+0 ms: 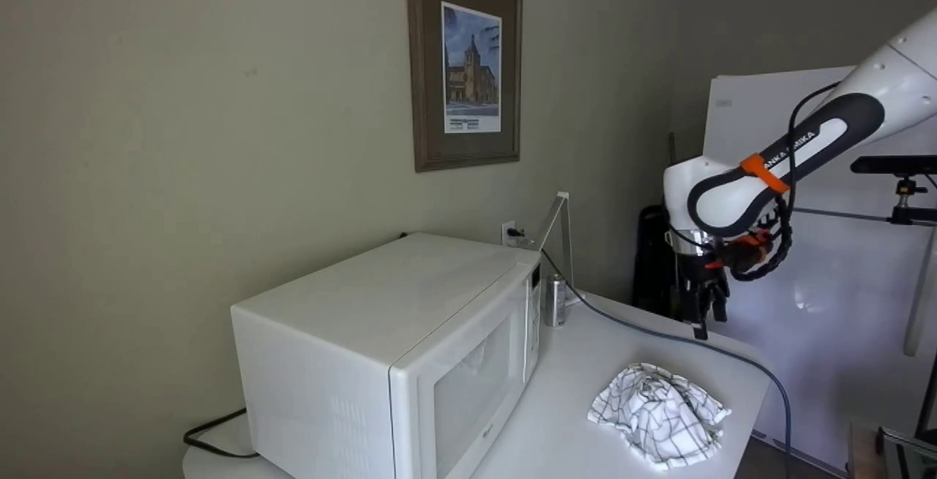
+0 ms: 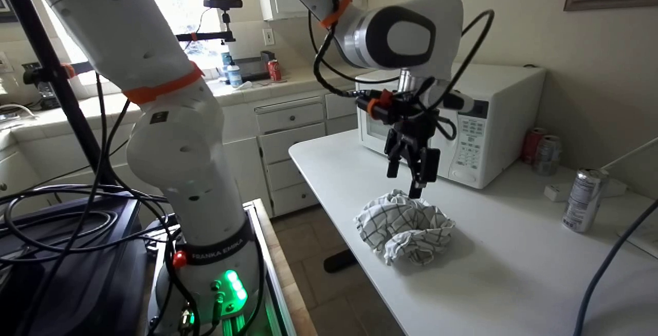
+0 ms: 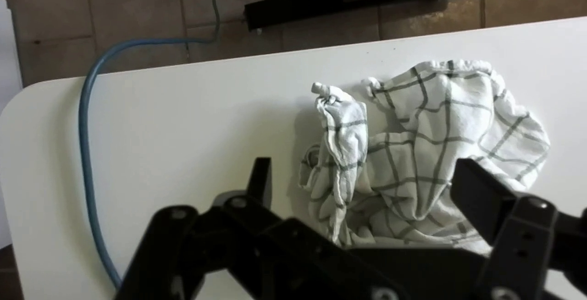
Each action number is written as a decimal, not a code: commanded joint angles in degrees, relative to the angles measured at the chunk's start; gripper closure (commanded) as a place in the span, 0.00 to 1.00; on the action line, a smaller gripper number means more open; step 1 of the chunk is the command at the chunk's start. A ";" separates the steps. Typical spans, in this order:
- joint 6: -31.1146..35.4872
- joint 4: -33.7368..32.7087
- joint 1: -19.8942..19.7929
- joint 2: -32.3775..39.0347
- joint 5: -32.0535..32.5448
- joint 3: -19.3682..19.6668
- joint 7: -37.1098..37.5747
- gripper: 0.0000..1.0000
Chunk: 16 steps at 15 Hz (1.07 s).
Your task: Wipe the counter with the cloth
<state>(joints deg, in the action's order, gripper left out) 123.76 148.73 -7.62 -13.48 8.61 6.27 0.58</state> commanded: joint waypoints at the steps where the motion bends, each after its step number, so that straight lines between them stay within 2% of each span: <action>1: 0.50 0.08 -0.09 1.79 -2.08 1.03 -2.48 0.00; 3: 0.71 -0.26 -0.25 3.59 -2.64 1.55 -3.54 0.00; 8: 0.71 -0.45 -0.14 2.68 -2.63 1.19 -3.29 0.00; 9: 2.63 -0.16 -0.21 3.58 -1.46 0.98 -2.83 0.00; 13: 11.18 4.00 1.86 7.66 -6.54 0.37 -4.51 0.00; 16: 20.97 7.60 3.58 10.91 -15.32 0.28 -10.43 0.00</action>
<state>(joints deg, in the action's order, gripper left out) 136.27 153.12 -5.55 -5.68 0.47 6.65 -4.58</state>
